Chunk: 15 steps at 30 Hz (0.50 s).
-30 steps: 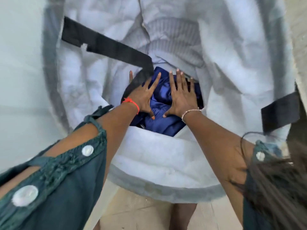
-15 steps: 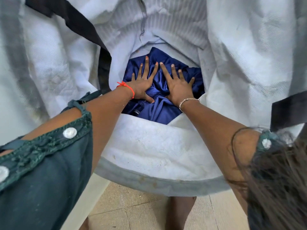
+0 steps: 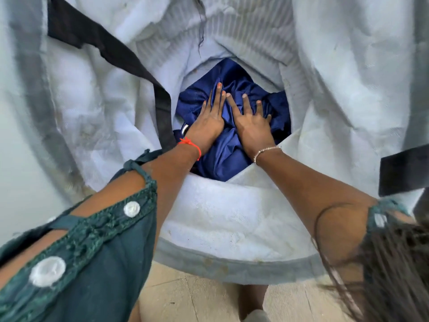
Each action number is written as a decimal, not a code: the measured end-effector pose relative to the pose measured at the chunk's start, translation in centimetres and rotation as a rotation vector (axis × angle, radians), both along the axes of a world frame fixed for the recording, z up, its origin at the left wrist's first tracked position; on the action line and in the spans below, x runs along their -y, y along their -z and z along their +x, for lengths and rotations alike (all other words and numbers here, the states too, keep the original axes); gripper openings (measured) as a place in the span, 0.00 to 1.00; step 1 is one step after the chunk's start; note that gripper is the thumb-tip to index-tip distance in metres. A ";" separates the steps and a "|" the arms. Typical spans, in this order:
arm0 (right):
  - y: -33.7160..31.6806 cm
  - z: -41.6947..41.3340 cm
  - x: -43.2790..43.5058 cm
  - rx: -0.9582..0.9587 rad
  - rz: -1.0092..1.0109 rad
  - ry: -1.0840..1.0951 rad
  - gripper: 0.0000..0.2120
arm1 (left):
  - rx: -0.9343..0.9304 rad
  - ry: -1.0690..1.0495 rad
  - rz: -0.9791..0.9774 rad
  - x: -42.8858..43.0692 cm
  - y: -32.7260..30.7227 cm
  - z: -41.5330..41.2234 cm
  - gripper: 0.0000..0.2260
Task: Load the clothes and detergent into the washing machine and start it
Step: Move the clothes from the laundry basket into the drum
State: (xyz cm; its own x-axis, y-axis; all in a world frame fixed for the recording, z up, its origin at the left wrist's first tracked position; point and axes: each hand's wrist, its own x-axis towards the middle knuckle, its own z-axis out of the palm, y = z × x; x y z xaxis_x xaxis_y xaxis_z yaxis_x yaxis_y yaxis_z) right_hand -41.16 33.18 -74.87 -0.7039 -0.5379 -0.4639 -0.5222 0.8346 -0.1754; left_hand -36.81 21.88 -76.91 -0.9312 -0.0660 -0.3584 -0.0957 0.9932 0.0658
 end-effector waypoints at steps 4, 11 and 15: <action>-6.1 1.3 -1.1 -0.085 -0.087 0.068 0.31 | -0.126 0.149 -0.215 -0.9 -5.2 1.2 0.27; -22.7 2.4 -1.0 -0.293 -0.205 0.138 0.34 | -0.354 0.069 -0.161 -1.0 -22.7 1.5 0.32; -34.4 2.8 -0.5 -0.304 -0.289 0.061 0.34 | -0.422 0.042 -0.220 -1.4 -35.0 1.4 0.27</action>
